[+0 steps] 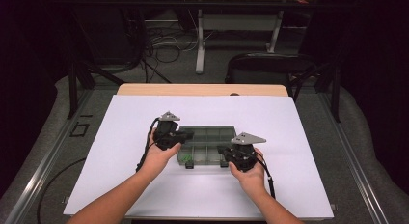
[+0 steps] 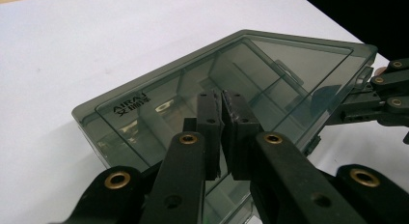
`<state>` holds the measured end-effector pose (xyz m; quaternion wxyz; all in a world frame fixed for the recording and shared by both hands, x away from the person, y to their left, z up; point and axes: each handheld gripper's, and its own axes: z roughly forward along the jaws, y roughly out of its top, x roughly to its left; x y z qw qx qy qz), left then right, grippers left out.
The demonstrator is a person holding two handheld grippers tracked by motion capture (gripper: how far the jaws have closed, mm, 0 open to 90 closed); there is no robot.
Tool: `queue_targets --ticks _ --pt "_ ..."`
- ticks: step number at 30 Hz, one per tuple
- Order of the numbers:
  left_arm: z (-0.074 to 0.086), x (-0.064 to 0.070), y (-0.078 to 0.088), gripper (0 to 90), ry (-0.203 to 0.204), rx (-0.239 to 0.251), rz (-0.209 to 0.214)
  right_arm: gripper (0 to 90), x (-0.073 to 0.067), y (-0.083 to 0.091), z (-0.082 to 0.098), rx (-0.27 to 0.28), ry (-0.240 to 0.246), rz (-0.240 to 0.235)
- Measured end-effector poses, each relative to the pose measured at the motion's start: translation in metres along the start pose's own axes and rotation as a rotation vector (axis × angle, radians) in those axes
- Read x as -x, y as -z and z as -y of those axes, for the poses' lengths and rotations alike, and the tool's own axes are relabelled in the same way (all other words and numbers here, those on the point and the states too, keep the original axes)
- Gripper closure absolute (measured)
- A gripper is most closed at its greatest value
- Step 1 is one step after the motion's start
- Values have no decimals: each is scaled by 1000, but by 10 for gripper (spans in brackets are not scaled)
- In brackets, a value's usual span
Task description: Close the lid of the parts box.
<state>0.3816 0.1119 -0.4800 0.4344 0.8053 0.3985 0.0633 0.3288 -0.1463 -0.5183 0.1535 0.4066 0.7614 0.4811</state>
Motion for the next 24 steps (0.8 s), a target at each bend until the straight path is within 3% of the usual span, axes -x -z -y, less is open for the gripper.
queue_targets --ticks 17,24 --pt "15 0 -2 863 19 -2 25 883 -8 0 13 -30 -3 -24" --pt "17 2 -3 860 -1 -13 18 883 -12 2 15 -42 -10 -40"
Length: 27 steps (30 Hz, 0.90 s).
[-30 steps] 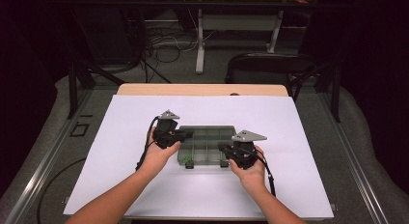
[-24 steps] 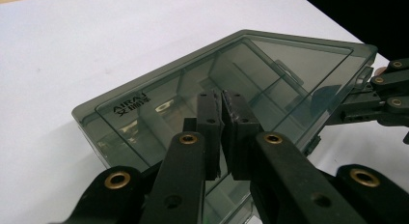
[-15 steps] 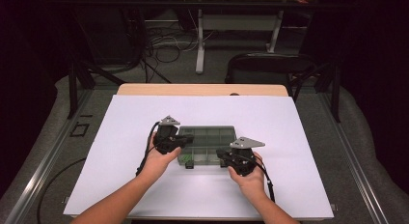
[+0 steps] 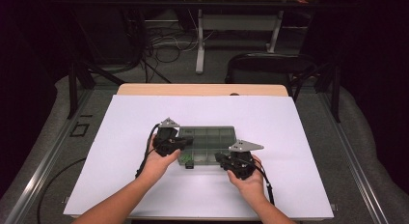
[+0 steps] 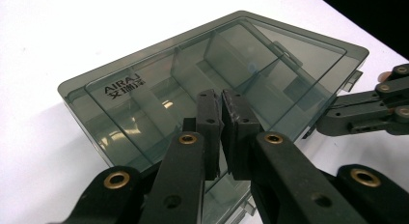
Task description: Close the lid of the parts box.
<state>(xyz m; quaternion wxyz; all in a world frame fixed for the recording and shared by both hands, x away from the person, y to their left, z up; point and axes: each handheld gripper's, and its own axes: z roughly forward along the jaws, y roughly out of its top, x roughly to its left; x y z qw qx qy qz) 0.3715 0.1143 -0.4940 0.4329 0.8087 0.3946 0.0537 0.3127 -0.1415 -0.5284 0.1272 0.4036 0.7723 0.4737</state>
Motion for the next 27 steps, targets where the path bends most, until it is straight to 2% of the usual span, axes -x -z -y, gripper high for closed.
queue_targets --ticks 6,7,11,14,27 --pt "4 -1 -2 858 -3 -10 -3 883 -5 4 0 4 20 -11" --pt "5 0 -3 858 8 -10 -1 882 -6 4 0 13 19 -13" --pt "9 -1 -4 858 -4 -16 -4 883 -6 4 -2 28 16 -19" --pt "12 -1 -5 859 11 -18 -1 883 -6 5 -4 31 18 -12" --pt "22 -3 -10 859 6 -41 -10 881 4 3 -5 13 8 27"
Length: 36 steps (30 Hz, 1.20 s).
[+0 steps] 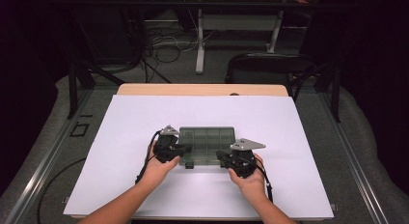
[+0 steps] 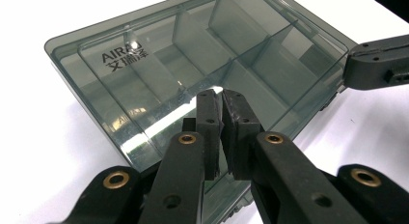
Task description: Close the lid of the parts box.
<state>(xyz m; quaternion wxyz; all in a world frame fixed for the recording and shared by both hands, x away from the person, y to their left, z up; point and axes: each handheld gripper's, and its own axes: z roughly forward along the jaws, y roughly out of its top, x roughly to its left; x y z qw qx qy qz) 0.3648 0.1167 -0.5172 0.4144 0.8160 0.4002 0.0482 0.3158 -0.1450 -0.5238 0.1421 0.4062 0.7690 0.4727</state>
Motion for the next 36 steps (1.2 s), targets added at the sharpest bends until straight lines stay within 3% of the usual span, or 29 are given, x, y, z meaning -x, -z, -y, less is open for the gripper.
queue_targets --ticks 4,36 --pt "1 0 0 858 7 2 3 881 3 -1 0 -31 3 15" --pt "4 -1 -2 836 15 -6 -2 890 6 -6 7 -32 -13 19"
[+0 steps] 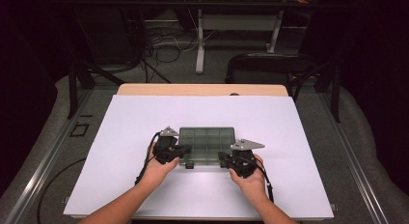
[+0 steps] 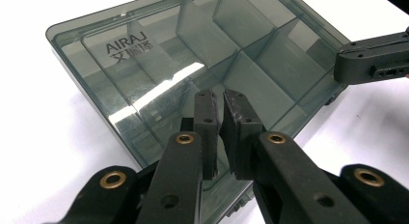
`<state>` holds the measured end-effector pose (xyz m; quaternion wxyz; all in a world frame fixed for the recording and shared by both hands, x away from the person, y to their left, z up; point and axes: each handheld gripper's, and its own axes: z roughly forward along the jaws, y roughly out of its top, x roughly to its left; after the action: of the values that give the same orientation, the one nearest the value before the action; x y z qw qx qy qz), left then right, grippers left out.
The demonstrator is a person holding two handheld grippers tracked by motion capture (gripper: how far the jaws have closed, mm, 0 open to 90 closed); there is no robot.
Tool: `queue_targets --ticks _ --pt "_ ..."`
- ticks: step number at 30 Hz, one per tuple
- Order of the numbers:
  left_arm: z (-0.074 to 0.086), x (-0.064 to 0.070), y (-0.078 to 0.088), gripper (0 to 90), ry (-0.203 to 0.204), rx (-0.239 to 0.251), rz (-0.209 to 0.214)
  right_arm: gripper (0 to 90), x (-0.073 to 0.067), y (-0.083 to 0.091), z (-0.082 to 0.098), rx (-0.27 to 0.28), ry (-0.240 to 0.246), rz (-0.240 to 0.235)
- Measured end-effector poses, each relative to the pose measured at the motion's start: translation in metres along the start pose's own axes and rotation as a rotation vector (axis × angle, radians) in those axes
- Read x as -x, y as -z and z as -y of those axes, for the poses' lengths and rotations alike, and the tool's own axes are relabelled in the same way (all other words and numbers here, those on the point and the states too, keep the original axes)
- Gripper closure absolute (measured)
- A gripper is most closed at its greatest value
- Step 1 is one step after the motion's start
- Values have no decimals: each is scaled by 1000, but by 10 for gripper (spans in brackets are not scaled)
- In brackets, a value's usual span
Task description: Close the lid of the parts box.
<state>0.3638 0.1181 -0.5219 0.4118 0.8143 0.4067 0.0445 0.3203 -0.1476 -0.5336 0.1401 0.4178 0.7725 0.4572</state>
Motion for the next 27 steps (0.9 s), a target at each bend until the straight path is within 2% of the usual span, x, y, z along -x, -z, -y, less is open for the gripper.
queue_targets --ticks 4,10,17,27 --pt "0 -1 1 811 -2 -5 2 884 0 0 0 -3 -2 -3" --pt "0 -4 4 756 18 5 4 872 0 1 -1 -9 -8 -2" --pt "0 -6 12 627 26 29 2 849 1 2 -4 -23 -4 4" --pt "1 -13 28 479 27 45 -52 743 -1 5 -10 -30 22 22"
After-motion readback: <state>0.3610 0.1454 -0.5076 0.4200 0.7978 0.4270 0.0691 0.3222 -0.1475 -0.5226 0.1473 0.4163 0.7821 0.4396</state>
